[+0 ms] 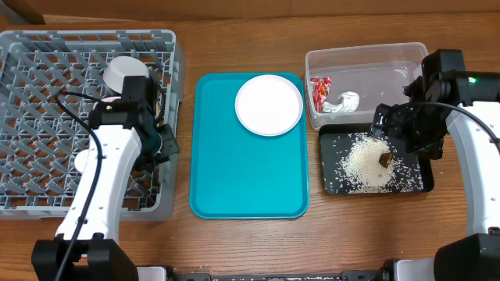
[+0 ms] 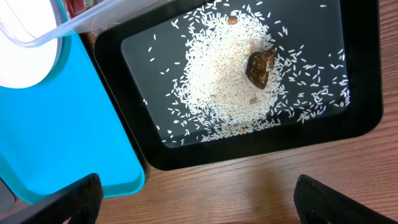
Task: Sort waste into correct bins and load items into the dishwasher
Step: 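Insert the chopstick into the dish rack beside the bowls with the left gripper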
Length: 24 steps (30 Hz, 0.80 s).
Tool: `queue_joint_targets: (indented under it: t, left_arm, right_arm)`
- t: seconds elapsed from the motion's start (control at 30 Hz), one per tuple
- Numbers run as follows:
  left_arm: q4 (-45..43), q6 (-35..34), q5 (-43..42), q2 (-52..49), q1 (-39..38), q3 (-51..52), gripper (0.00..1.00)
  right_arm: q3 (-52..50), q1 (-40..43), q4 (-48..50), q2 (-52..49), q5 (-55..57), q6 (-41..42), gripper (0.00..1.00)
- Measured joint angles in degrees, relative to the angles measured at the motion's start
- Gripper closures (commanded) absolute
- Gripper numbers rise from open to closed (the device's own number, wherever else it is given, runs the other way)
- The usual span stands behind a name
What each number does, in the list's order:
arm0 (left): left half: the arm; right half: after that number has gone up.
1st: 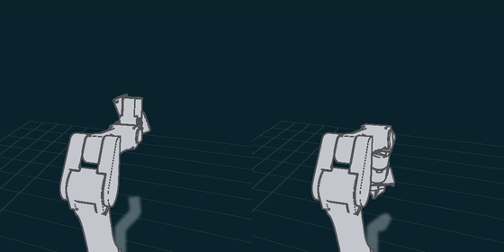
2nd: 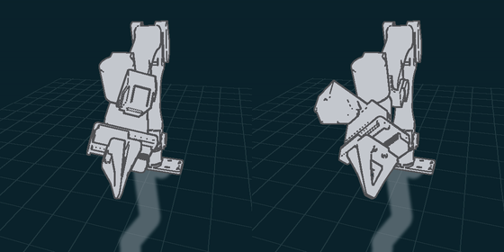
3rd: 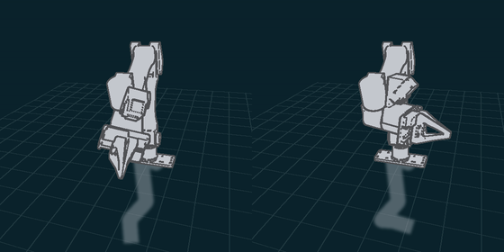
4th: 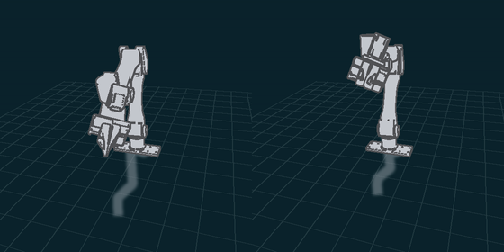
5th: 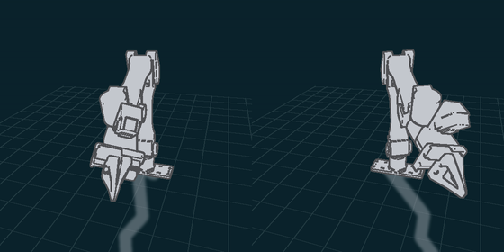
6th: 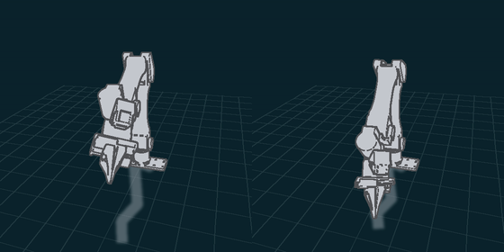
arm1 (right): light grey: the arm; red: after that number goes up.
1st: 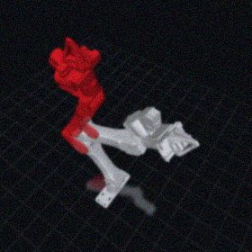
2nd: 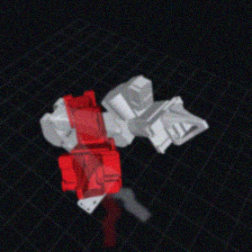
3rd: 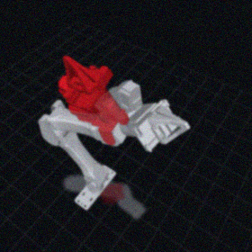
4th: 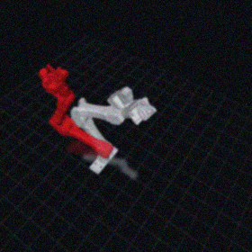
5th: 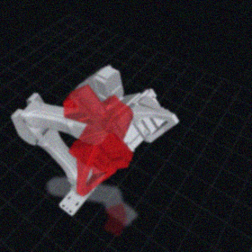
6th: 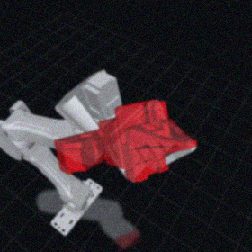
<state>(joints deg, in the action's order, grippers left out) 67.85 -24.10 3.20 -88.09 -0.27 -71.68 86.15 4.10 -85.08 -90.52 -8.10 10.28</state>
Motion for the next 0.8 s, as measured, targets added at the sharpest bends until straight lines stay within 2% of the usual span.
queue_joint_targets:
  t: [0.2,0.27,0.3,0.37,0.47,0.63,0.8]
  left_arm:
    - [1.9,-2.1,3.8,0.0,0.0,-0.6,0.96]
    - [1.1,-2.6,4.3,0.0,0.0,-0.6,0.91]
    - [0.3,-2.6,4.4,0.0,0.0,-0.6,0.87]
    - [-1.5,-2.8,4.4,0.0,0.0,-0.6,0.68]
    - [-5.6,-4.0,5.1,0.0,0.0,-0.6,0.60]
    - [-12.9,-5.0,6.3,0.0,0.0,-0.7,0.59]
    - [-15.2,-5.6,7.5,-0.9,0.0,-0.7,0.60]
  right_arm:
    - [0.0,0.0,0.0,0.0,0.0,0.0,0.00]
    - [0.0,0.0,0.0,0.0,0.0,0.0,0.00]
    - [0.0,0.0,0.0,0.0,0.0,0.0,0.00]
    - [0.0,0.0,0.0,0.0,0.0,0.0,0.00]
    - [0.0,0.0,0.0,0.0,0.0,0.0,0.00]
    - [0.0,0.0,0.0,0.0,0.0,0.0,0.00]
    - [0.0,0.0,0.0,0.0,0.0,0.0,0.00]
